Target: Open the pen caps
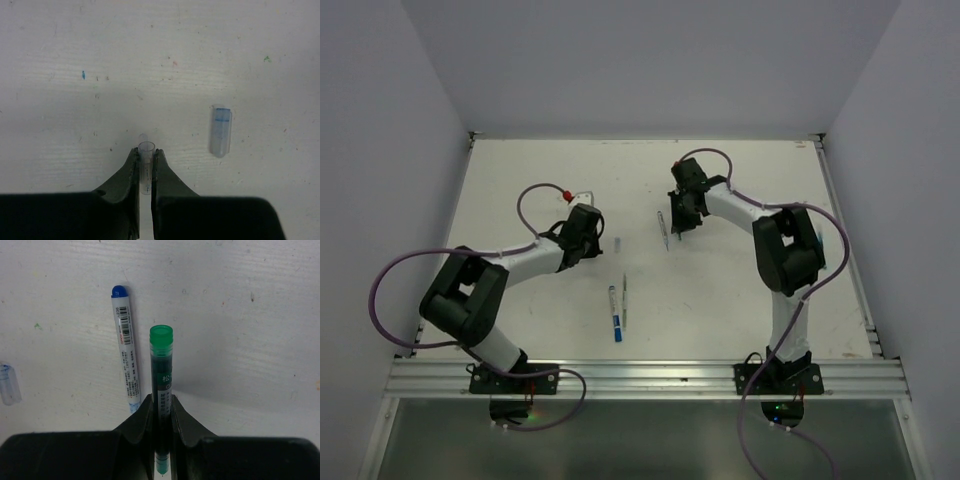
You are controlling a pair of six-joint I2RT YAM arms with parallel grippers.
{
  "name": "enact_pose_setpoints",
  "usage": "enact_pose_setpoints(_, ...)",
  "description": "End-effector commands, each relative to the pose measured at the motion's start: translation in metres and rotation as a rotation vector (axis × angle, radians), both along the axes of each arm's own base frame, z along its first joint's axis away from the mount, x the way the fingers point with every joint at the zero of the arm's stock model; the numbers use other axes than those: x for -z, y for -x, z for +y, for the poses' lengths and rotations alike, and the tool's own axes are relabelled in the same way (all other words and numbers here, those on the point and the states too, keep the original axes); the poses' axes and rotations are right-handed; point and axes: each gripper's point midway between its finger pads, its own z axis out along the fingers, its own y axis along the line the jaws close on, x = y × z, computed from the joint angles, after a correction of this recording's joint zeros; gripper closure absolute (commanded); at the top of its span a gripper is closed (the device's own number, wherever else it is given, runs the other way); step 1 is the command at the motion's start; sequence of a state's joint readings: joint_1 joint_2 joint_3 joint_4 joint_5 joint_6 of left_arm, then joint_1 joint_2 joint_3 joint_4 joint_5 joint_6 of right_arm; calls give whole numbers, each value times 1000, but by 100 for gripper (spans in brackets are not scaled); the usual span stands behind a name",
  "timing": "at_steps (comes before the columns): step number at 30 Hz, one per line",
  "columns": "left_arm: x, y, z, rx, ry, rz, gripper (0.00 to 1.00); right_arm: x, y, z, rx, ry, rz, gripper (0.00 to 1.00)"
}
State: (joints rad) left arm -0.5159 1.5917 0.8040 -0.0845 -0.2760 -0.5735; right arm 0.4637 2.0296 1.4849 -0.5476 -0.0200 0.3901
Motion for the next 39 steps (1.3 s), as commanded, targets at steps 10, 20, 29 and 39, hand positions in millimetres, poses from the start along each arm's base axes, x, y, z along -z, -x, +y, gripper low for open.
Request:
enact_pose_setpoints(10,5,-39,-9,-4,28,-21,99,-6,-24,6,-23,-13,-63,94)
enact_pose_setpoints(20,25,-33,-14,1,43,35,80,2,-26,4,-22,12,-56,80)
enact_pose_setpoints(29,29,-32,-14,-1,44,48,67,5,-29,1,-15,32,-61,68)
enact_pose_setpoints(39,24,-28,-14,12,56,44,62,-15,-32,5,-15,-9,-107,67)
